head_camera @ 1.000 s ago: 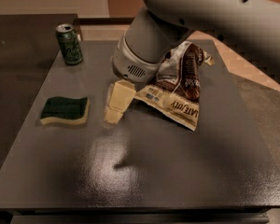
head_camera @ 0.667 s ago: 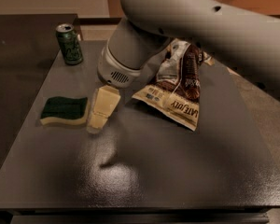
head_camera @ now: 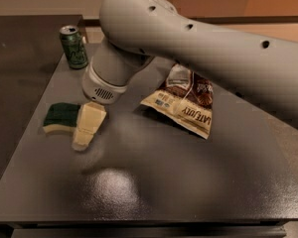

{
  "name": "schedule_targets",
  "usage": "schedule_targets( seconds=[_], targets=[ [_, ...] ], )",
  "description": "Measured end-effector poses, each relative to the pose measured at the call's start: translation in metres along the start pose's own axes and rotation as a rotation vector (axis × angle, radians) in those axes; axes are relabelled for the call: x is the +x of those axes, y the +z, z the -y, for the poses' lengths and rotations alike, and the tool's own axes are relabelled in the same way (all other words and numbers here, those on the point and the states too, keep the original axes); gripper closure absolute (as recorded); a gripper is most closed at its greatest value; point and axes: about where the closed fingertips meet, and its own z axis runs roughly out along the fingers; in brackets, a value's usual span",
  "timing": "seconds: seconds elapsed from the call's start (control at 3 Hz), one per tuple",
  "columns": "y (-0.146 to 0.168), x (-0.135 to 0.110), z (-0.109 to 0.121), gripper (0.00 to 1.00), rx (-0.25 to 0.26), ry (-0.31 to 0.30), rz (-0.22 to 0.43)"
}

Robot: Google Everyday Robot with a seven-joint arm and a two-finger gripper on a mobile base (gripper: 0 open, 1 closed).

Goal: Move sponge near green can

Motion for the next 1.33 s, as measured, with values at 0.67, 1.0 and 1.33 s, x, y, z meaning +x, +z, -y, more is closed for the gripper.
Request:
schedule_targets(
  seconds=[0.67, 1.0, 1.33],
  targets=[
    [0.035, -0.009, 0.005, 0.00, -0.031, -0.017, -0.014],
    [0.043, -0.010, 0.007, 0.18, -0.049, -0.026, -0.032],
    [0.043, -0.008, 0.014, 0.42, -0.062, -0.019, -0.036]
  ],
)
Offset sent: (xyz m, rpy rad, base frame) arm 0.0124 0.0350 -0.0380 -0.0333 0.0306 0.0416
